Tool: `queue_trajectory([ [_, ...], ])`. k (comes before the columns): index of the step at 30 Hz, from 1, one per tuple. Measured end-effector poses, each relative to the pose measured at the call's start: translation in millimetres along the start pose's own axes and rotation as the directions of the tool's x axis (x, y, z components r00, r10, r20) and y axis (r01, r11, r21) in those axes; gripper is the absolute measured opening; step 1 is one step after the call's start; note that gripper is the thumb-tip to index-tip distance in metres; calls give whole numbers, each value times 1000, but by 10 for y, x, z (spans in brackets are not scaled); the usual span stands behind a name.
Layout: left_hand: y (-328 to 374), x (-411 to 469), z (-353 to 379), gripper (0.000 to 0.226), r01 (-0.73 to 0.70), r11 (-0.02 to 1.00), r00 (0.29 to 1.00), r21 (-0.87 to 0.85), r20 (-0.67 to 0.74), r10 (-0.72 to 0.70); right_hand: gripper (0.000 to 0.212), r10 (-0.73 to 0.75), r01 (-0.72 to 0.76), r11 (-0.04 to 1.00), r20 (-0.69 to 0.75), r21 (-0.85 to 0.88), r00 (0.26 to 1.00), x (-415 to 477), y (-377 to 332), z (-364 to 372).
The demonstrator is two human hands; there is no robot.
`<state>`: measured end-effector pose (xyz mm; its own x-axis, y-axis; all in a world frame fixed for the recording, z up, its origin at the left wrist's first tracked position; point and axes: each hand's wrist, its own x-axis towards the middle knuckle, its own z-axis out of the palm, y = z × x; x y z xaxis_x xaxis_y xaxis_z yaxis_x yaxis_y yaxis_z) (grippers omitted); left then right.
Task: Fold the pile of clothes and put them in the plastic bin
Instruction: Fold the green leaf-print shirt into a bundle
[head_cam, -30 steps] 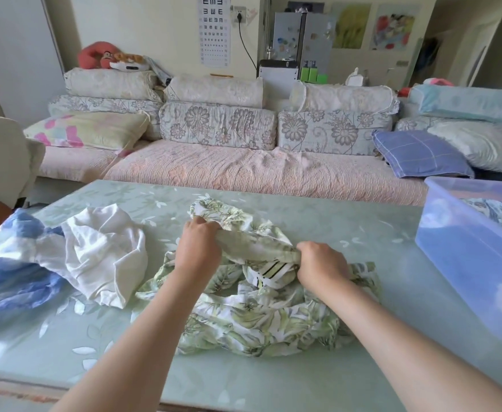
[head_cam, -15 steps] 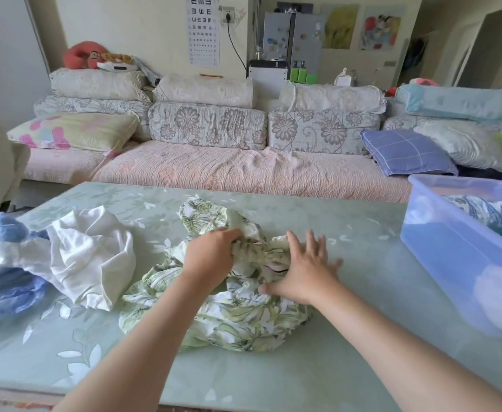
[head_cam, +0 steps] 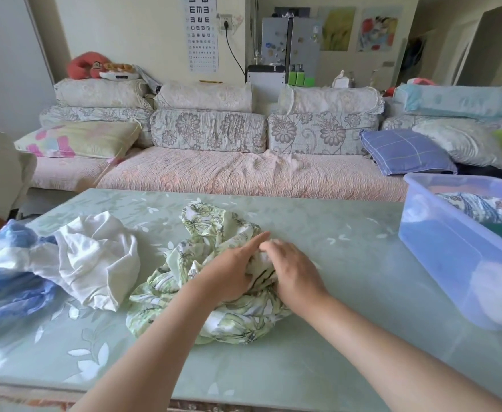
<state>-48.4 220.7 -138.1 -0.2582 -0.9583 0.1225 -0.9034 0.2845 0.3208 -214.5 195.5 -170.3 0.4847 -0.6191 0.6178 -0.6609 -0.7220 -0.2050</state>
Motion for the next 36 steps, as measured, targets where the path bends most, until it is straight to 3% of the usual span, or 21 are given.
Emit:
queue_trajectory([
  [2,-76,-27,-33,71,37,998,993,-44,-109,-42,69,159,-150,986,-154,72,975,-23,-7,44],
  [3,-128,-37,-49,63,42,995,985,-91,-163,-57,82,296,-284,953,-133,104,946,-23,-19,59],
  [5,-201,-74,-112,49,14,981,961,-194,-269,-67,126,547,-561,816,128,137,827,-20,-8,92],
  [6,-217,-108,-168,43,2,974,943,-225,-325,-77,142,601,-640,759,248,122,760,-18,11,138],
  [8,-271,-192,-293,37,14,962,901,-274,-414,-131,148,609,-689,716,384,109,694,-12,9,265],
  [11,-438,-373,-468,35,87,968,888,-234,-423,-182,116,515,-672,726,534,143,670,14,-118,431],
  [13,-549,-528,-550,43,188,982,952,-13,-244,-185,80,447,-625,740,513,247,732,49,-219,490],
  [14,-590,-601,-572,65,215,973,972,83,-119,-204,58,416,-572,771,459,281,785,74,-253,513],
  [16,-550,-731,-624,114,219,972,974,82,47,-223,29,327,-411,879,323,241,888,142,-336,498],
  [18,-444,-788,-601,130,123,991,992,52,15,-124,27,167,-179,981,143,72,975,215,-423,447],
  [20,-403,-770,-490,130,58,989,997,138,-63,-49,32,-17,14,996,-36,-88,999,300,-486,411],
  [22,-476,-727,-331,114,85,974,994,208,-85,-69,37,-158,143,985,-164,-97,974,344,-484,419],
  [23,-547,-713,-268,100,114,969,991,218,-94,-95,45,-174,173,985,-178,-20,969,330,-472,445],
  [25,-688,-706,-220,79,177,960,980,216,-132,-151,72,-73,83,981,-64,178,995,234,-440,520],
  [26,-738,-710,-226,74,190,962,975,195,-152,-162,94,10,-19,981,46,195,999,160,-430,548],
  [28,-810,-712,-252,69,191,969,970,156,-184,-162,130,191,-237,964,307,122,933,42,-388,592],
  [29,-821,-705,-257,67,186,971,968,151,-199,-154,133,235,-308,944,421,115,876,15,-361,611],
  [31,-807,-672,-250,66,167,972,969,166,-207,-132,116,207,-364,910,545,197,812,35,-342,585],
  [33,-780,-612,-237,66,142,975,976,173,-188,-108,79,146,-300,934,558,194,817,108,-327,560],
  [36,-705,-478,-192,66,82,982,986,171,-160,-55,49,111,-67,992,474,-108,873,175,-276,427],
])
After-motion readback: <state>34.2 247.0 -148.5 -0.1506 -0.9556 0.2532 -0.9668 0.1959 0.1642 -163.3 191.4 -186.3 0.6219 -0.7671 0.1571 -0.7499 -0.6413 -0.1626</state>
